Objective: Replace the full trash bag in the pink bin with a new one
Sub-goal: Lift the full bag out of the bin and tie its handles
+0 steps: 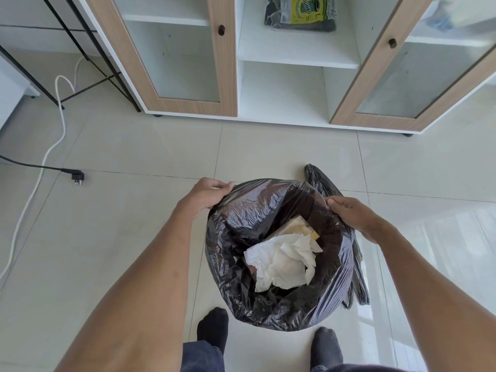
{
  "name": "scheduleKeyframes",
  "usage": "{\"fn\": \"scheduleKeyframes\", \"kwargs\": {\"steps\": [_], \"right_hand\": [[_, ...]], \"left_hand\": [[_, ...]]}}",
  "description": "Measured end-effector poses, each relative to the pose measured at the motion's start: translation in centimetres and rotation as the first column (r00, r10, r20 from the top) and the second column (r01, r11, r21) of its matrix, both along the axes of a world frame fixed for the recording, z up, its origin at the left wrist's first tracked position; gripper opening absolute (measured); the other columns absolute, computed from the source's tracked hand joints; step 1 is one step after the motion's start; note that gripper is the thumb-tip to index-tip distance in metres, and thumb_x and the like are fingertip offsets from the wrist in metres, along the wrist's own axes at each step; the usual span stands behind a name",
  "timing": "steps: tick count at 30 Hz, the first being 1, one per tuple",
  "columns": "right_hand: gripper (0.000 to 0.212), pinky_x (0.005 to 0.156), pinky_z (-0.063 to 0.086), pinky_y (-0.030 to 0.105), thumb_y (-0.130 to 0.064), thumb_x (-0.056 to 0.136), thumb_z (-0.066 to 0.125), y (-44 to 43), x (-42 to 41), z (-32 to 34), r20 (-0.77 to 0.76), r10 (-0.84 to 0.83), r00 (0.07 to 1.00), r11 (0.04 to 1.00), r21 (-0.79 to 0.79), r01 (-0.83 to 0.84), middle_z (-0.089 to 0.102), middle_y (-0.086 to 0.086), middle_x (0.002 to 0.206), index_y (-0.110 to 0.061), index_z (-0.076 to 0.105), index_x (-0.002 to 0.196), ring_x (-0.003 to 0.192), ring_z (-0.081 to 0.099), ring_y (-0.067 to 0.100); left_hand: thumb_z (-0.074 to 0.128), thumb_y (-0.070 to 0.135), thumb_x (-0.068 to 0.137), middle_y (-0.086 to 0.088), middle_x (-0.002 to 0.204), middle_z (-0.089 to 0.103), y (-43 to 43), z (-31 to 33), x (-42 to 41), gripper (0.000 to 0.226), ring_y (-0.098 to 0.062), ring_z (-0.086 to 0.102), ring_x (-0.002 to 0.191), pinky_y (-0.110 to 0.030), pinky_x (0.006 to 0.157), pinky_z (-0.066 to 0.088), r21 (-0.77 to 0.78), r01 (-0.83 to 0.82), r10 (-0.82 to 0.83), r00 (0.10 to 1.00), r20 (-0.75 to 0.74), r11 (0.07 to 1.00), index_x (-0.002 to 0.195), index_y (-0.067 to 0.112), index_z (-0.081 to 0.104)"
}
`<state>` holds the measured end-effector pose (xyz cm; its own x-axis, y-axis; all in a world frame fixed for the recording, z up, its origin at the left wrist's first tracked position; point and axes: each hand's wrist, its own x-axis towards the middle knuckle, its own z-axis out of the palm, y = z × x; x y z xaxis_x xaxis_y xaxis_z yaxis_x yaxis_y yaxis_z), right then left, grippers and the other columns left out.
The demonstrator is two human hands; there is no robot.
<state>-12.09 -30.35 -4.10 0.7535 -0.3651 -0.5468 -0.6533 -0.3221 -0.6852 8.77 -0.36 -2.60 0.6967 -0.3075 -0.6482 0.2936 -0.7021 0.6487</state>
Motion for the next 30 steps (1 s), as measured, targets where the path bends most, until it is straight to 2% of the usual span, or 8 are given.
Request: {"fn": "scheduleKeyframes", "kwargs": {"steps": [3,5,10,14,18,20,24,30], "right_hand": [[0.029,0.105,0.045,0.042,-0.034,0.103,0.047,-0.1,0.0,0.1,-0.012,-0.054,0.998,0.998,-0.016,0.054,0.075,0.007,0.104,-0.025,0.075,0.103,0.110,0.065,0.027],[0.031,0.107,0.043,0.045,-0.036,0.103,0.047,-0.3,0.0,-0.1,-0.022,-0.053,0.998,0.999,-0.007,0.053,0.071,0.015,0.108,-0.019,0.073,0.102,0.112,0.063,0.034],[0.032,0.104,0.042,0.049,-0.037,0.102,0.047,0.1,0.5,-0.1,-0.017,-0.055,0.998,0.998,-0.034,0.054,0.064,0.026,0.111,-0.013,0.069,0.102,0.111,0.057,0.043],[0.036,0.101,0.043,0.049,-0.033,0.102,0.048,0.5,0.6,0.1,-0.011,-0.057,0.998,0.997,-0.052,0.057,0.059,0.034,0.112,0.000,0.063,0.103,0.111,0.053,0.049],[0.030,0.098,0.046,0.041,-0.027,0.103,0.049,1.0,0.6,0.7,0.005,-0.113,0.994,0.988,-0.102,0.113,0.066,0.027,0.114,-0.006,0.070,0.108,0.113,0.058,0.042],[0.034,0.098,0.046,0.041,-0.028,0.103,0.048,1.2,0.5,0.8,0.010,-0.127,0.992,0.986,-0.107,0.128,0.064,0.029,0.115,0.000,0.067,0.109,0.114,0.056,0.043],[0.046,0.093,0.047,0.036,-0.044,0.099,0.052,1.8,0.5,1.1,0.020,-0.170,0.985,0.979,-0.108,0.171,0.065,0.026,0.114,-0.002,0.067,0.108,0.113,0.059,0.039],[0.028,0.085,0.045,0.031,-0.042,0.097,0.058,1.7,0.6,1.1,0.035,-0.144,0.989,0.983,-0.108,0.147,0.073,0.011,0.105,-0.021,0.075,0.100,0.106,0.064,0.028]], "left_hand": [[0.076,0.052,0.076,0.002,0.100,0.073,0.1,0.2,-0.2,0.037,-0.016,0.064,0.100,-0.029,0.086,0.048,-0.034,0.009,-0.011,0.998,-0.063,0.999,0.096,0.021,0.076],[0.082,0.046,0.072,0.000,0.096,0.073,0.1,0.1,-0.1,0.031,-0.018,0.065,0.096,-0.031,0.083,0.052,-0.033,-0.025,0.024,0.999,-0.047,0.999,0.088,0.019,0.076],[0.083,0.034,0.076,0.005,0.081,0.071,-0.9,0.1,-0.1,0.020,-0.015,0.068,0.086,-0.026,0.078,0.051,-0.019,-0.029,0.033,0.971,0.236,0.999,0.077,0.017,0.073],[0.074,0.033,0.085,0.005,0.083,0.068,-1.9,1.1,-1.6,0.018,-0.019,0.065,0.077,-0.029,0.067,0.049,0.219,0.078,-0.198,0.772,0.604,0.973,0.080,0.017,0.070],[0.063,0.030,0.094,0.000,0.078,0.067,-2.8,1.3,-2.8,0.017,-0.024,0.064,0.070,-0.033,0.063,0.048,0.379,0.123,-0.377,0.579,0.724,0.917,0.086,0.015,0.061],[0.063,0.031,0.094,-0.002,0.084,0.068,-2.9,1.4,-2.9,0.016,-0.026,0.065,0.077,-0.034,0.065,0.047,0.382,0.094,-0.353,0.624,0.697,0.919,0.093,0.015,0.061],[0.068,0.037,0.090,-0.005,0.112,0.071,-3.1,1.4,-1.8,0.033,-0.026,0.065,0.104,-0.033,0.082,0.050,0.290,0.045,-0.193,0.841,0.505,0.956,0.114,0.014,0.069],[0.083,0.035,0.076,-0.004,0.112,0.074,-2.3,1.3,-0.7,0.033,-0.018,0.067,0.106,-0.028,0.092,0.052,0.123,-0.104,0.072,0.968,0.242,0.987,0.099,0.013,0.079]]}}
